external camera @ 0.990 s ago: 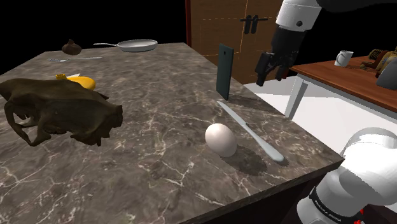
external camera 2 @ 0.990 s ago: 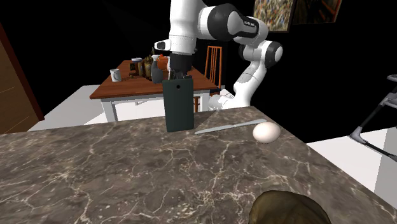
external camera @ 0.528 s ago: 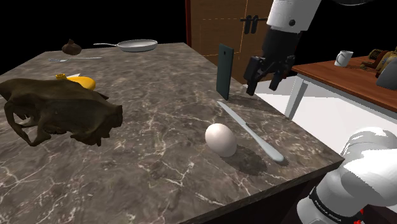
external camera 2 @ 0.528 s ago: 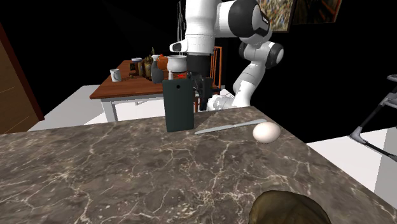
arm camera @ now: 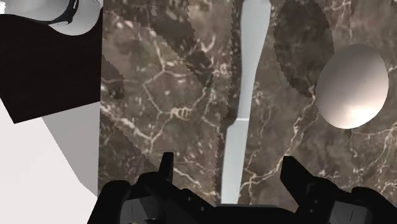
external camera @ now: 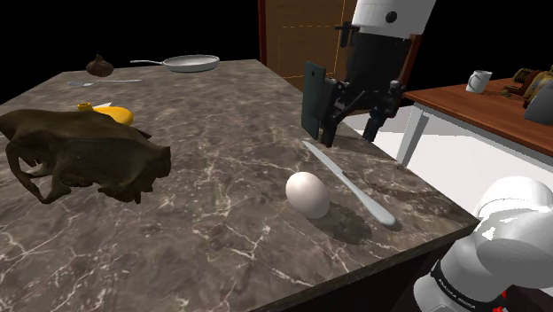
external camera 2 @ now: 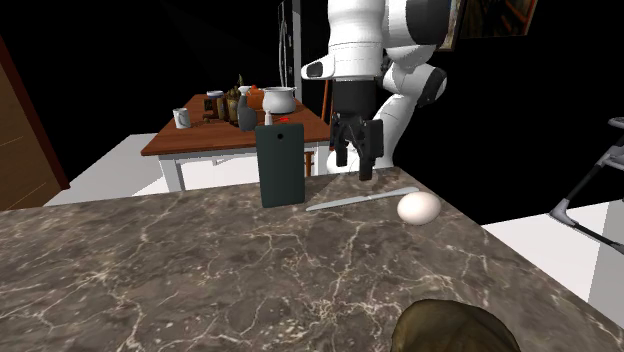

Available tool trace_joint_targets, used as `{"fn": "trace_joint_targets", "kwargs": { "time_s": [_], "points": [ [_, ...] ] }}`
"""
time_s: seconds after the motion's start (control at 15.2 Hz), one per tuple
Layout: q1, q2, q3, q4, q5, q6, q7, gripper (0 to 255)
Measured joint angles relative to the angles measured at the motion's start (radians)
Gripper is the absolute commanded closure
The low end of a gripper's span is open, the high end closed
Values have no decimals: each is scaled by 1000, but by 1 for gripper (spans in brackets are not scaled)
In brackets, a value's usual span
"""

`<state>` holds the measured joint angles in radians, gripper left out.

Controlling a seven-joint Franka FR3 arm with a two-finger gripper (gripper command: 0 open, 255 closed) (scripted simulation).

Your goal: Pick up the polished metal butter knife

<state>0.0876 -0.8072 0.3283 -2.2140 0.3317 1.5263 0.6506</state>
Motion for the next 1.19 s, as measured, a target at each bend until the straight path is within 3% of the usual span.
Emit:
{"fn": "trace_joint_targets", "kwargs": {
  "time_s": [0.2,0.59,0.66,1.19],
  "points": [
    [2,16,31,8,30,13,41,0],
    [10,-8,48,-78,49,75,35,0],
    [10,-9,48,-82,50,79,34,255],
    [10,-11,47,-85,50,82,33,255]
  ]
}}
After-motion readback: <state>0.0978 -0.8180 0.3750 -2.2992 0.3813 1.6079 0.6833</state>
